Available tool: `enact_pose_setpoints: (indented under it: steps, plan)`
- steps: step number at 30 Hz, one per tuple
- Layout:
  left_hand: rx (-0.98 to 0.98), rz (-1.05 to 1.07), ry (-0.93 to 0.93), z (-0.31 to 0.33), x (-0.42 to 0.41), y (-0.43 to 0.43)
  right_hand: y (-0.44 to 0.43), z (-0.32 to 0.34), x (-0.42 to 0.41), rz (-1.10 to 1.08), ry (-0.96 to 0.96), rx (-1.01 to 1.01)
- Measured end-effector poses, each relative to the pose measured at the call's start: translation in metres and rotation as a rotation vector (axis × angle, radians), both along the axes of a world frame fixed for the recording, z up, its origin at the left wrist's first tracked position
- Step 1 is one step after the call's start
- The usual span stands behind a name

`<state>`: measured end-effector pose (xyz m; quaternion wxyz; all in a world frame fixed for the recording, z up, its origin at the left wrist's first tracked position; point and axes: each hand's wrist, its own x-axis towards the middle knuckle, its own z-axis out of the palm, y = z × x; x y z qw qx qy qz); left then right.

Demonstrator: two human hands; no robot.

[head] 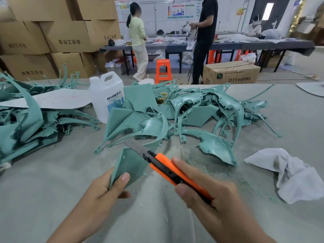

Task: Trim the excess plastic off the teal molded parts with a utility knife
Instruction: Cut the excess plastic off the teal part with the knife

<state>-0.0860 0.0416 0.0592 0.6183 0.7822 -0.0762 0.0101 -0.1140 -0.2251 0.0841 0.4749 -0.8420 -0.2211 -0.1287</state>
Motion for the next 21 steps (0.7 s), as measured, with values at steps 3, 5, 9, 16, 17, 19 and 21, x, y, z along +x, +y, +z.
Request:
enact_pose_setpoints:
  steps: [3,5,9,16,17,19,21]
  plan:
    - [-0.172,-0.142,0.114,0.007,-0.009,0.009,-0.008,-0.007,0.016,-0.039,-0.013,0.068]
    - [-0.211,-0.225,0.168,0.01,-0.02,0.021,-0.025,-0.011,0.037,-0.218,-0.056,0.044]
    - [-0.399,-0.195,0.2,0.02,-0.033,0.027,-0.065,-0.025,0.077,-0.501,0.091,-0.066]
    - [-0.391,0.071,0.153,0.007,-0.019,0.019,-0.071,-0.071,0.062,-0.55,0.2,-0.183]
    - [-0.378,0.094,0.147,0.005,-0.019,0.02,-0.074,-0.078,0.059,-0.537,0.194,-0.236]
    - [-0.352,0.115,0.124,0.002,-0.019,0.023,-0.08,-0.088,0.051,-0.498,0.189,-0.331]
    - [-0.34,0.137,0.096,0.0,-0.019,0.027,-0.089,-0.093,0.045,-0.472,0.195,-0.445]
